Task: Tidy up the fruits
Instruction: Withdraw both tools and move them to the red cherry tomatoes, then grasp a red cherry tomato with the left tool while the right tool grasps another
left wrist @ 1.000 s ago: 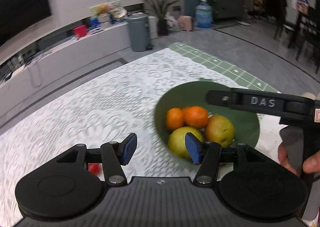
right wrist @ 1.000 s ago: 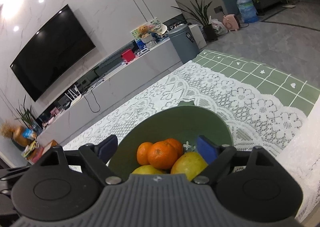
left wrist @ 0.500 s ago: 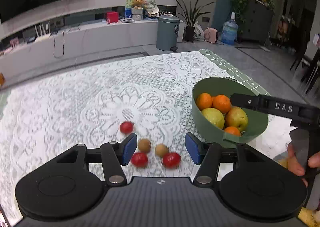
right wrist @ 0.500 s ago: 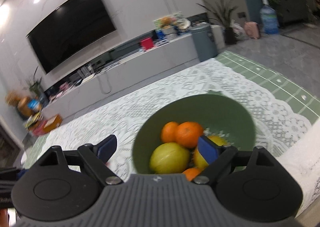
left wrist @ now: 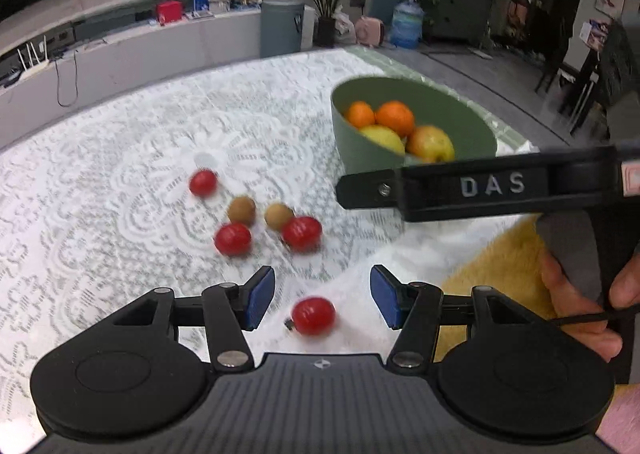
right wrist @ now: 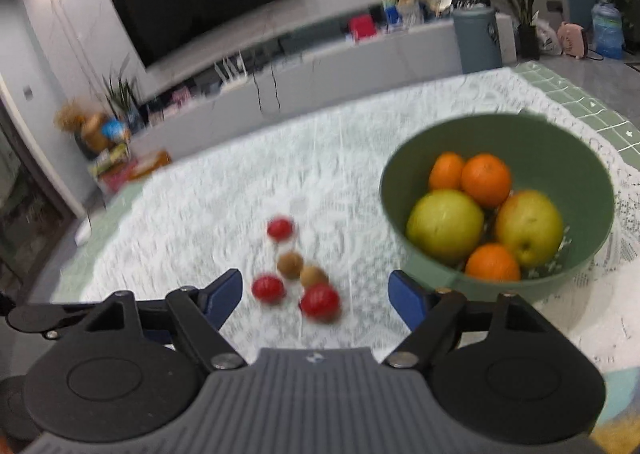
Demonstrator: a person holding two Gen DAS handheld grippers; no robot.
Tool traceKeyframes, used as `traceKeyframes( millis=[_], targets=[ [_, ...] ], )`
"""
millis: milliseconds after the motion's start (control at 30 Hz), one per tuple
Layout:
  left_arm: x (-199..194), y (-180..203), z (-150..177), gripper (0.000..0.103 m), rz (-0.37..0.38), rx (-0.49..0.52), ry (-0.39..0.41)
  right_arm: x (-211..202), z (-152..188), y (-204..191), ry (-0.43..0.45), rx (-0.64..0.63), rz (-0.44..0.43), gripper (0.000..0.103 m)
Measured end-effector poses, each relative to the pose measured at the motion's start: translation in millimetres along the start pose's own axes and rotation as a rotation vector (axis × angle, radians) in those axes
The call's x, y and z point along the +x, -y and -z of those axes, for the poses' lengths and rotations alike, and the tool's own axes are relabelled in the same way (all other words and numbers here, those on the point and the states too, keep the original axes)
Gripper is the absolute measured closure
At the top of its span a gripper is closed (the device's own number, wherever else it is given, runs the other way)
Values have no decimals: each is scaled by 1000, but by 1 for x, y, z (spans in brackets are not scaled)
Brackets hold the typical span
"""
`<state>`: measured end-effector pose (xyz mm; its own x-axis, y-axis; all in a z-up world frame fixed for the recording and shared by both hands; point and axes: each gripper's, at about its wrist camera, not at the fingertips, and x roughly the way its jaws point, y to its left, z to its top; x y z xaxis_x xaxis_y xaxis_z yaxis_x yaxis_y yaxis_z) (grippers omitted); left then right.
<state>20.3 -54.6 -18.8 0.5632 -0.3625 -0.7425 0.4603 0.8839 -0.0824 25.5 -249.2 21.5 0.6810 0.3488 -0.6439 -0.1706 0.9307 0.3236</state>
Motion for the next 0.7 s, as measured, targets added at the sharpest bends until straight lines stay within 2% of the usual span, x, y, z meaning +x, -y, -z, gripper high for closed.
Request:
traceKeyframes(
  millis=[133, 300, 500, 667, 700],
  targets=[
    [13, -3, 10, 40, -1, -14, -36, 8, 2, -4, -23, -34, 21, 25],
    [26, -16, 15, 44, 13, -89, -71, 20, 1, -4, -77, -36, 36, 22],
    [40, -18, 17, 46, 14, -92, -115, 34, 3, -12, -94, -78, 85, 22],
    [46, -21, 18, 48, 20, -106, -126, 43, 2, -11, -103, -75, 106, 24],
    [47, -21, 17, 49, 23, -109, -124, 46, 2, -10, -114, -72, 97, 29]
  ],
)
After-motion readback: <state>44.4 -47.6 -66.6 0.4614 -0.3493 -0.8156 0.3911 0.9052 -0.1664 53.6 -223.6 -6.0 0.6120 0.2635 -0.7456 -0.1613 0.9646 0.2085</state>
